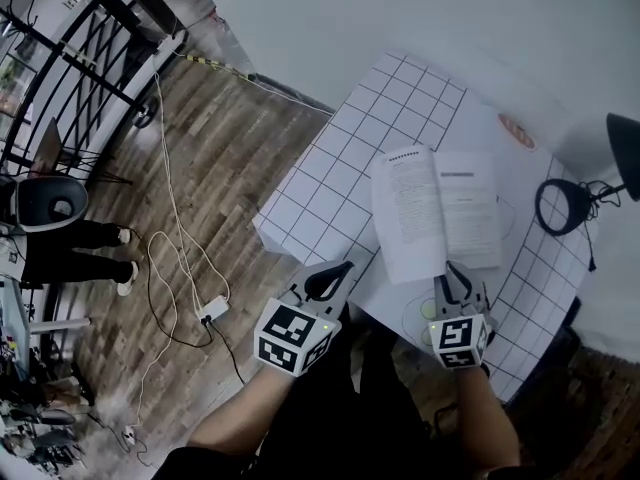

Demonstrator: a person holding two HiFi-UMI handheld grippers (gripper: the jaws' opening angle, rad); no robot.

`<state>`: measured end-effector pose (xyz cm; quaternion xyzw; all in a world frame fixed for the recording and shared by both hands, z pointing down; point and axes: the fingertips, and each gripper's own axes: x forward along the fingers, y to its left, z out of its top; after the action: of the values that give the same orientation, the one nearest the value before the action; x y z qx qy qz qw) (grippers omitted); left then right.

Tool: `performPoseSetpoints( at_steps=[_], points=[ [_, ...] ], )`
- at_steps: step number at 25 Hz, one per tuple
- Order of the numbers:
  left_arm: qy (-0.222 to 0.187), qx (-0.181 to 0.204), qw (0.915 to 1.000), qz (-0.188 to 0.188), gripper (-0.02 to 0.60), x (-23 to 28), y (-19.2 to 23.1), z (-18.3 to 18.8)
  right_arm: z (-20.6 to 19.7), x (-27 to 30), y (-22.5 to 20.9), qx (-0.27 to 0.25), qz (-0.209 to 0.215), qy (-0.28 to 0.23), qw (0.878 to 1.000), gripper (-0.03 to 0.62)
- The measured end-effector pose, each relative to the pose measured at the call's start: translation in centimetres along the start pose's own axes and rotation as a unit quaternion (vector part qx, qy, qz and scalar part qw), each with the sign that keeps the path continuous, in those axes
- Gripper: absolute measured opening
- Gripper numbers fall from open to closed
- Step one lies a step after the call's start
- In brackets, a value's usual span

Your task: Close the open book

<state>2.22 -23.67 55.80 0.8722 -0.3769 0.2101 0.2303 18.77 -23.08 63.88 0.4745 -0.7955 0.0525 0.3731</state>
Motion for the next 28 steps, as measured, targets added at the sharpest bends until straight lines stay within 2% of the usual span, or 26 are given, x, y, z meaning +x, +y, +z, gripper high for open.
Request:
performPoseSetpoints(
  at_steps=[10,15,28],
  points=[
    [0.005,0.006,1.0,0.006,0.011,-0.6,-0.5,0.2,-1.7,0.2,-1.2,0.102,0.012,0.007,0.995,0.069],
    [0.006,0.005,0.9999,0.008,0.011,-1.0,-0.8,0.1,-1.4,0.1,-1.1,0.107,0.017,0.008,0.994,0.069],
    [0.005,0.009,0.9999,0.007,0.011,-1.8,-1.7,0.6,-2.3,0.1,-1.8,0.168,0.022,0.011,0.985,0.074]
  ],
)
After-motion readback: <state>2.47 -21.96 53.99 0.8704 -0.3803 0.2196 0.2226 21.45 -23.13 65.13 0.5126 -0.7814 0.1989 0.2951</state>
